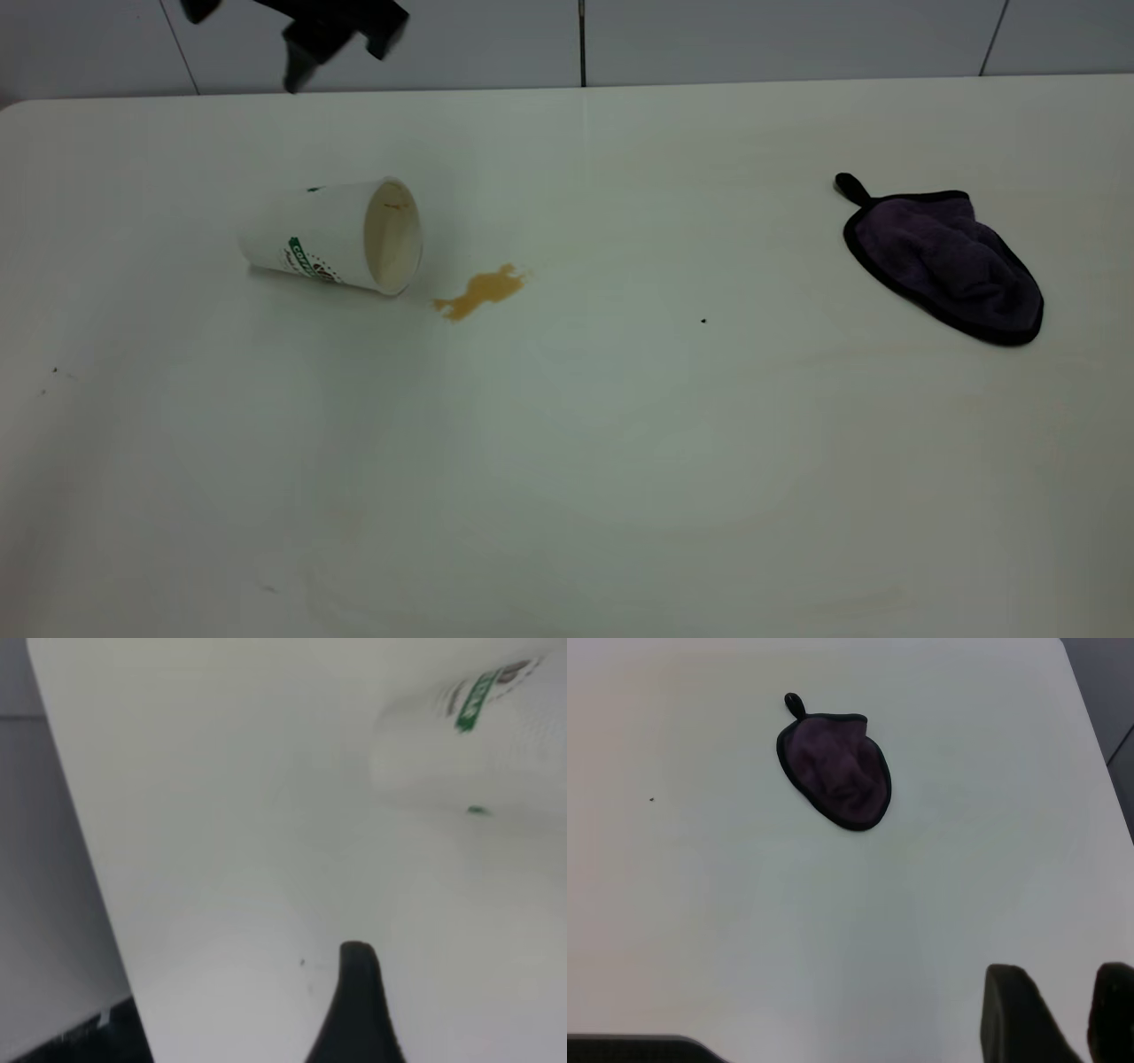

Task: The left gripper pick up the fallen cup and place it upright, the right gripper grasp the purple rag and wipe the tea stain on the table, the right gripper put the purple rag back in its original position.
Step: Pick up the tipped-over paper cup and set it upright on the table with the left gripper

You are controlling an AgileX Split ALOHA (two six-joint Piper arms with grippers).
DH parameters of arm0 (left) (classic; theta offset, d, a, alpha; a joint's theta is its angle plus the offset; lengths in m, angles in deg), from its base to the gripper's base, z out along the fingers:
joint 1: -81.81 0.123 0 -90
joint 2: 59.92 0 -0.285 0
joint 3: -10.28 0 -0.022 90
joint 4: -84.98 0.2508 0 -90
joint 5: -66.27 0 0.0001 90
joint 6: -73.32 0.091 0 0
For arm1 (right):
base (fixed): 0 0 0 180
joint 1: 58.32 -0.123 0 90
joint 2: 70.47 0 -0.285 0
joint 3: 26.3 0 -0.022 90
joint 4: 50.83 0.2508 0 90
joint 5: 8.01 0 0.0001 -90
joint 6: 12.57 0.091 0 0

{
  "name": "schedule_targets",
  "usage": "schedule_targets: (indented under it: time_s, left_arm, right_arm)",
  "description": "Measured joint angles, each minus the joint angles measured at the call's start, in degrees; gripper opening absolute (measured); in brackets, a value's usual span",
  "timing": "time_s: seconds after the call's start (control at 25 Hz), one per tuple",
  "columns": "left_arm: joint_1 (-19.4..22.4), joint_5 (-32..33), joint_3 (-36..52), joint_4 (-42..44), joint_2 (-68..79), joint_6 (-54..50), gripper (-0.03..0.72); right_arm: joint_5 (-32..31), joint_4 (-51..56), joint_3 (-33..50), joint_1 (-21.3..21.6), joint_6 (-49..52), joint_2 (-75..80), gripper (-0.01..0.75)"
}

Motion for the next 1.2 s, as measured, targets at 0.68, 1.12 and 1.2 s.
schedule_targets:
  time_s: [0.68, 1.12, 1.2]
  left_arm:
    - [-2.06, -4.05, -11.62, 11.59, 21.97, -2.86, 0.631]
    - [4.34, -7.57, -11.86, 16.72, 25.37, -5.8, 0.574]
    - [5.26, -8.22, -11.86, 16.97, 25.41, -5.86, 0.522]
  right_arm:
    - [0.0, 0.0, 0.0, 0.0, 0.0, 0.0, 0.238]
    - [0.0, 0.0, 0.0, 0.0, 0.0, 0.0, 0.238]
    - [0.0, 0.0, 0.0, 0.0, 0.0, 0.0, 0.238]
